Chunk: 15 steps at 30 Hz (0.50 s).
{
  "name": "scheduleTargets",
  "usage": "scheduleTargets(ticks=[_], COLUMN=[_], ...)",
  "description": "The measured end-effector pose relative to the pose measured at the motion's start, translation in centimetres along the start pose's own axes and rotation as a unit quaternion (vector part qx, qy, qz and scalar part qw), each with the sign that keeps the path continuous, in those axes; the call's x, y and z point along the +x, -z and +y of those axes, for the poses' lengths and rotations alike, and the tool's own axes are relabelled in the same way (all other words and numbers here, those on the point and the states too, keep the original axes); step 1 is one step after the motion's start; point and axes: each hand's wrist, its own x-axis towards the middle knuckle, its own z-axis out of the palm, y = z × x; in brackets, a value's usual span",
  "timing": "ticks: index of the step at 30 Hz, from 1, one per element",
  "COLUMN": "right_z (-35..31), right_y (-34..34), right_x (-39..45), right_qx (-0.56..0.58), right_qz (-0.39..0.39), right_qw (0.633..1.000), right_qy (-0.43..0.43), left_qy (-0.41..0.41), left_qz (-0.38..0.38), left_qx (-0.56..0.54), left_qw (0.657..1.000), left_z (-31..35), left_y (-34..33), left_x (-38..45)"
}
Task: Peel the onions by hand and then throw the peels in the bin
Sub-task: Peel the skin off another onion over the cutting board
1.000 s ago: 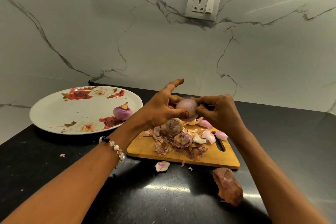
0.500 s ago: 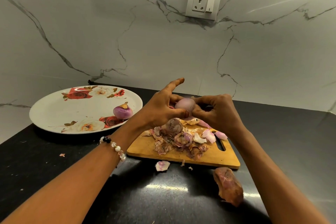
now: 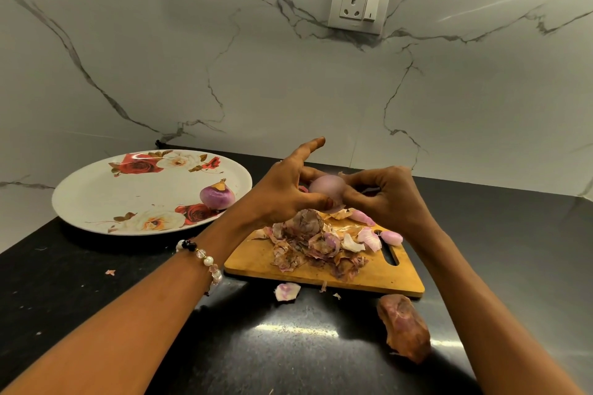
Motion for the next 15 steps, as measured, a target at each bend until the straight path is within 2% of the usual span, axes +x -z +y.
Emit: scheduleTargets(ticks=[7, 13, 15], right_z=[0.3, 0.38, 0.19], right_y=[-0.22, 0.28, 0.41], right_x=[0.1, 0.28, 0.43], right_qx=[-0.036, 0.04, 0.029], right_qz=[0.049, 0.079, 0.08], right_qw=[0.998, 0.996, 0.996], right_qy=[-0.005, -0.029, -0.012], left_qy=[-0.002, 0.001, 0.002], left_qz=[0.007, 0.047, 0.068], left_qx=[-0.013, -0.005, -0.001], left_qw=[1.0, 0.999, 0.998], left_z=[0.16, 0.02, -0.02], left_y=[-0.17, -0.2, -0.22], left_x=[-0.06, 0.06, 0.13])
